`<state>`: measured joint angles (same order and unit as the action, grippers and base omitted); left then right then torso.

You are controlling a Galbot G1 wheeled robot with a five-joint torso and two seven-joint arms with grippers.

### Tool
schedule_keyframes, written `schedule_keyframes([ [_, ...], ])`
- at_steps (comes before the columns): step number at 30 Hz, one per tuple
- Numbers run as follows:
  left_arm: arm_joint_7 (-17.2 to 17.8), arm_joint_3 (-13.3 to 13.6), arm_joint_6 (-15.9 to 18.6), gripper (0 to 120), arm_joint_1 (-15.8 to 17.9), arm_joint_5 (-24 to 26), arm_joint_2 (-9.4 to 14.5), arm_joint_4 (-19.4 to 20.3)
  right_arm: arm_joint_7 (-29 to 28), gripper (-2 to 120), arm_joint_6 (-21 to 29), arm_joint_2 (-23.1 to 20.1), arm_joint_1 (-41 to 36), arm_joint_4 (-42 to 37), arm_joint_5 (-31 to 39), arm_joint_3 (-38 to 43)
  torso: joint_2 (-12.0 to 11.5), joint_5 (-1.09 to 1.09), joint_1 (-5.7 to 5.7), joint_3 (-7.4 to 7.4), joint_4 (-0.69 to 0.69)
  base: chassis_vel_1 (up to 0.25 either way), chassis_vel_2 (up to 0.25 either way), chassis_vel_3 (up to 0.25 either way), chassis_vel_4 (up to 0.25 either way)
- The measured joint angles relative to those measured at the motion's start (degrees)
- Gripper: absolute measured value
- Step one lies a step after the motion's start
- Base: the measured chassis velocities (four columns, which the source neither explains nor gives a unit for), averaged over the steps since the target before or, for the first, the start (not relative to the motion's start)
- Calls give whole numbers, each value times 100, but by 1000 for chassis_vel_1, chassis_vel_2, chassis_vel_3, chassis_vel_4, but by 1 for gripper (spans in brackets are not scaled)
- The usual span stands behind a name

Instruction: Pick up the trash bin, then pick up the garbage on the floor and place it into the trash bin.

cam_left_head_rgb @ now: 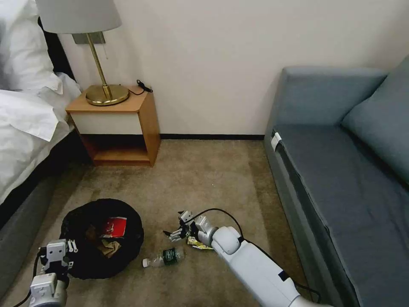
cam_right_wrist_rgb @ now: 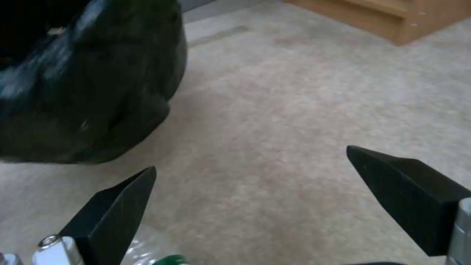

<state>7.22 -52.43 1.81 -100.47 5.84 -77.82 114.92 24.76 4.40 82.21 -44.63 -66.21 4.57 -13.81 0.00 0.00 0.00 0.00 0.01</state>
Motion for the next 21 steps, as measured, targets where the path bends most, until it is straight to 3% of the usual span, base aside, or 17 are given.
schedule_keyframes([
  [9,303,-120,187,3,139,102,-41,81,523,100,-386,-58,85,23,-385,-201,0,0,0,0,-1,0,0,0,0],
  [16,416,-83,191,3,449,150,-179,187,841,100,-363,-358,633,-67,-575,-1119,0,0,0,0,0,0,0,0,0],
  [21,527,10,385,3,701,206,-247,335,846,100,-377,-331,1037,223,-585,-1710,0,1,0,0,-1,0,0,0,0],
])
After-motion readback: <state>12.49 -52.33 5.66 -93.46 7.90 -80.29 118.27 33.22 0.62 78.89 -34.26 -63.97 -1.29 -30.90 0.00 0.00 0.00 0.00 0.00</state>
